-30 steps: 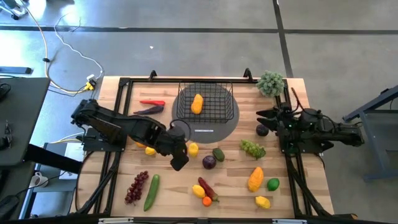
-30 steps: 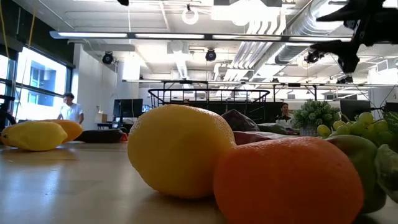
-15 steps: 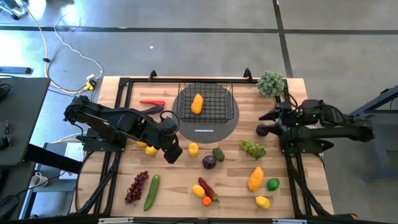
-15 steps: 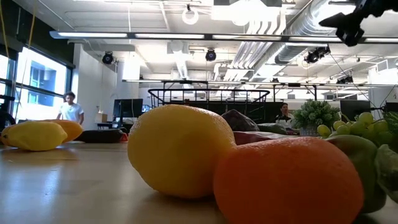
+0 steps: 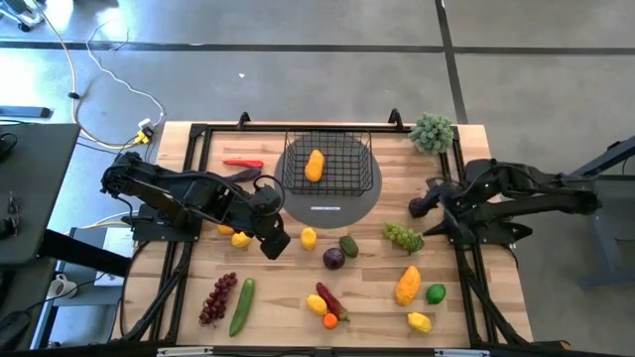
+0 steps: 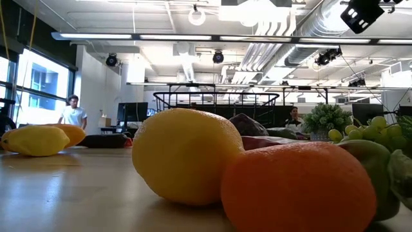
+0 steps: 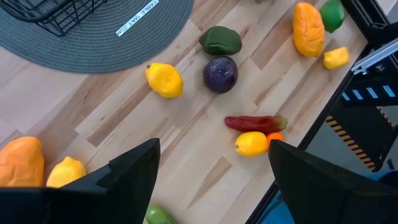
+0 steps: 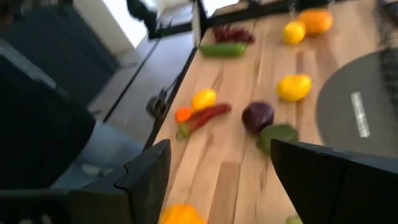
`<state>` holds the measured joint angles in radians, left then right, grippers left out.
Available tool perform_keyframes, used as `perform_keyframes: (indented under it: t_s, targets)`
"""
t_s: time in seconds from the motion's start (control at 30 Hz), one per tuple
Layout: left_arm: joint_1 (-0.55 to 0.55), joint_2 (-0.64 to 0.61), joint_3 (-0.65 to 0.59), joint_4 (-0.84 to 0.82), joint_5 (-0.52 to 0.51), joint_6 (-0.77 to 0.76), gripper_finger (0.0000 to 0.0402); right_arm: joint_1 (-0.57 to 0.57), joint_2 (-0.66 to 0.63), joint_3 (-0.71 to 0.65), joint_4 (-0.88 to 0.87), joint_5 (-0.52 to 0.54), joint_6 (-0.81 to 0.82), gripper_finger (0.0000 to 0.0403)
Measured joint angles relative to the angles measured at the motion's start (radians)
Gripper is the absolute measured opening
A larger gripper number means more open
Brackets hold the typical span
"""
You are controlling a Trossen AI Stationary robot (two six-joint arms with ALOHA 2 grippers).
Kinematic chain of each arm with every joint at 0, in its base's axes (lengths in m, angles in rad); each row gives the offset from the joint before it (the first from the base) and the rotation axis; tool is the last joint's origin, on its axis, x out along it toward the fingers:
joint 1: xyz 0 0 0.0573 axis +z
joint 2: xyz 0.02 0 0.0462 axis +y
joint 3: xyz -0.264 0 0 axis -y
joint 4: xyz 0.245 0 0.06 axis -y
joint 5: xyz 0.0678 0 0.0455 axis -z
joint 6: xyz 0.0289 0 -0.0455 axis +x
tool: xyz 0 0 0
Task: Build produce basket
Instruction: Put the yellow mango into the black wire basket
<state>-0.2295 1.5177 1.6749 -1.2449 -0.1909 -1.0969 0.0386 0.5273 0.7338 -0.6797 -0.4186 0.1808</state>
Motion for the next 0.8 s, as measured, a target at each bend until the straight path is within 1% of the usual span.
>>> perform_keyframes:
  t_s: [0.13, 0.33, 0.63, 0.8]
  targets:
    - [0.000, 0.000, 0.000, 0.000, -0.005, 0.000, 0.0290, 0.082, 0.049, 0.000, -0.012, 0.028, -0.007, 0.0256]
    - [0.000, 0.000, 0.000, 0.000, -0.007, 0.000, 0.0290, 0.216, 0.143, 0.000, -0.012, 0.100, -0.005, 0.0256]
    - [0.000, 0.001, 0.000, 0.000, 0.000, 0.024, 0.0290, 0.433, 0.324, 0.000, -0.013, 0.221, -0.012, 0.0256]
    - [0.000, 0.001, 0.000, 0.001, 0.000, 0.034, 0.0290, 0.518, 0.436, 0.000, -0.012, 0.260, -0.061, 0.0256]
